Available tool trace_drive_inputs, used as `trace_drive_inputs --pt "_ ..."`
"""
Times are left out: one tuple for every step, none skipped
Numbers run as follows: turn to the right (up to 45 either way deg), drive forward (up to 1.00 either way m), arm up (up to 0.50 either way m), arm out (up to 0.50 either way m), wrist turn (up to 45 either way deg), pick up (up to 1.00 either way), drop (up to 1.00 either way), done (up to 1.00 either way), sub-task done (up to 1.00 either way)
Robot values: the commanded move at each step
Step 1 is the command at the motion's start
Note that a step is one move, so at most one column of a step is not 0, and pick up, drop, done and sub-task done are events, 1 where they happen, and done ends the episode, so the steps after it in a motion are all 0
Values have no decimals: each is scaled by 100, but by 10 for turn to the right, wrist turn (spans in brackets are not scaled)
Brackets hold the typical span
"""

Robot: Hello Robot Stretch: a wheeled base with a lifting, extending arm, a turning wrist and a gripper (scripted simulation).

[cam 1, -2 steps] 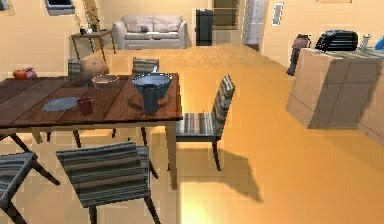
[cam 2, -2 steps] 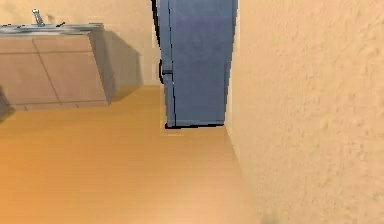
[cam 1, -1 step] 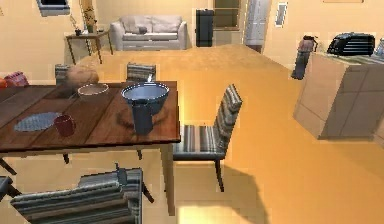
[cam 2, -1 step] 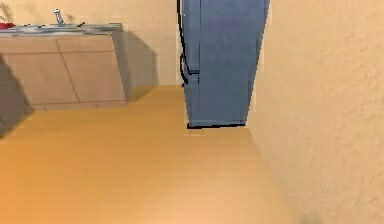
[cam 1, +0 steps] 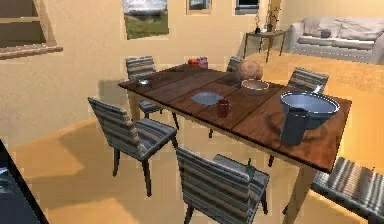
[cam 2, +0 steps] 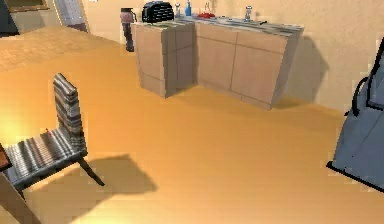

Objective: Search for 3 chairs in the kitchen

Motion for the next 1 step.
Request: trace_drive_inputs --pt "-150 0 0 0 0 0 0 0 0"
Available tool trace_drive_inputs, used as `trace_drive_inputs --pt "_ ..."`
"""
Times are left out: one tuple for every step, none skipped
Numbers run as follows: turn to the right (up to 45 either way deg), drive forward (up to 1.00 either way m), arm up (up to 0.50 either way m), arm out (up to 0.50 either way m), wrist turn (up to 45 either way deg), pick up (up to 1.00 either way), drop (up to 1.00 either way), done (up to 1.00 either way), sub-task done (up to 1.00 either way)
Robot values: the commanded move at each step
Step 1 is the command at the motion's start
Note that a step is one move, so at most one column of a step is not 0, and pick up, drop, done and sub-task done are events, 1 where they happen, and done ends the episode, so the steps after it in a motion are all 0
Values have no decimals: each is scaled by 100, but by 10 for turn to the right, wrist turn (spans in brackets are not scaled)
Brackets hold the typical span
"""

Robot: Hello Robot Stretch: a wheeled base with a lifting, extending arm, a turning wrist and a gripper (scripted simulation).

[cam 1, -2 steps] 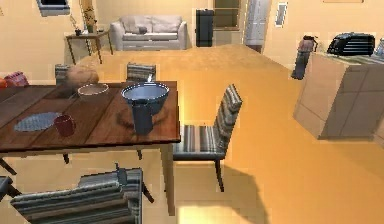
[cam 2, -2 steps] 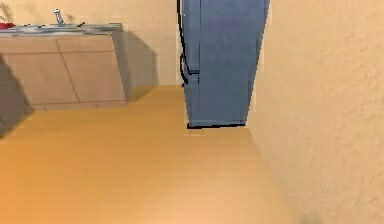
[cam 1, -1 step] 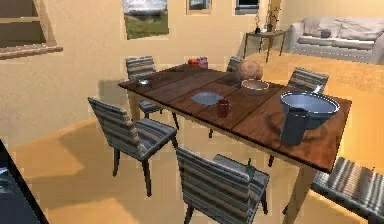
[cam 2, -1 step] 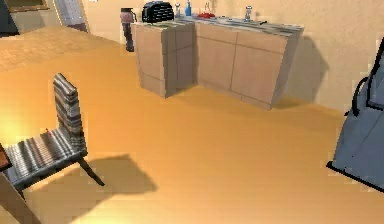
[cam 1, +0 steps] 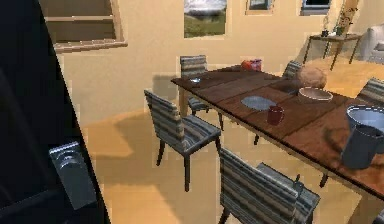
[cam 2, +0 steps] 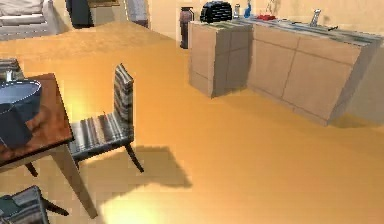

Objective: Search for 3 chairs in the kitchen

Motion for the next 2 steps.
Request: trace_drive_inputs --pt "0 0 0 0 0 0 0 0 100" --pt "450 0 0 0 0 0 0 0 0"
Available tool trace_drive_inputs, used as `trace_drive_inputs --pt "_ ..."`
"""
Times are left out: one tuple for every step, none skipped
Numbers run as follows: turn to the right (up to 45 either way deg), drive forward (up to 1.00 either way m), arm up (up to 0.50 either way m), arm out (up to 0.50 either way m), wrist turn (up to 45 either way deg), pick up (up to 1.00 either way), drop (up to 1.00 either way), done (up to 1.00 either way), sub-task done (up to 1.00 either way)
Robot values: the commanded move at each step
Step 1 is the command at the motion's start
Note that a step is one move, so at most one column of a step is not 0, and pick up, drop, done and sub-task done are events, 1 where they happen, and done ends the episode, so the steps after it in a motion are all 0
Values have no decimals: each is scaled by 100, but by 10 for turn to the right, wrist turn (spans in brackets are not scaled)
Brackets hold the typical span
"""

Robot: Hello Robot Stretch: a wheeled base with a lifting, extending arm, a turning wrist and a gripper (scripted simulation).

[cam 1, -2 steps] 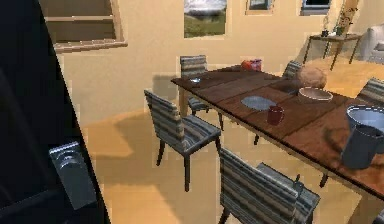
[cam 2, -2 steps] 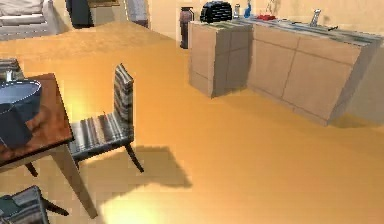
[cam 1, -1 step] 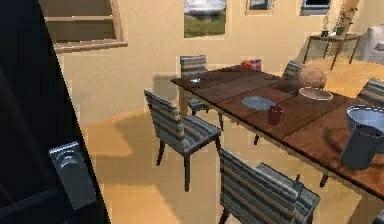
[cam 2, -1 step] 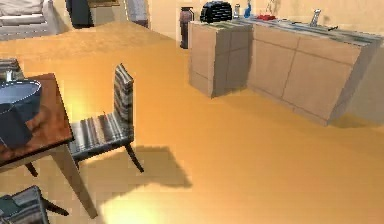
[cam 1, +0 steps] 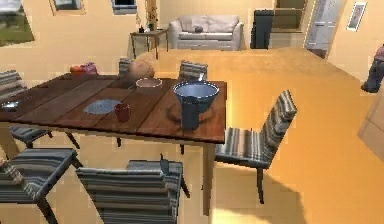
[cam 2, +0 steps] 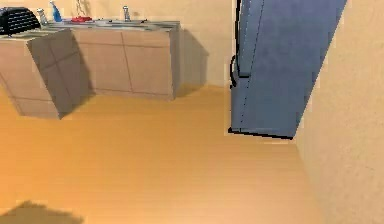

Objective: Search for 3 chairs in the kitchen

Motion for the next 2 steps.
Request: trace_drive_inputs --pt "450 0 0 0 0 0 0 0 0" --pt "30 0 0 0 0 0 0 0 0"
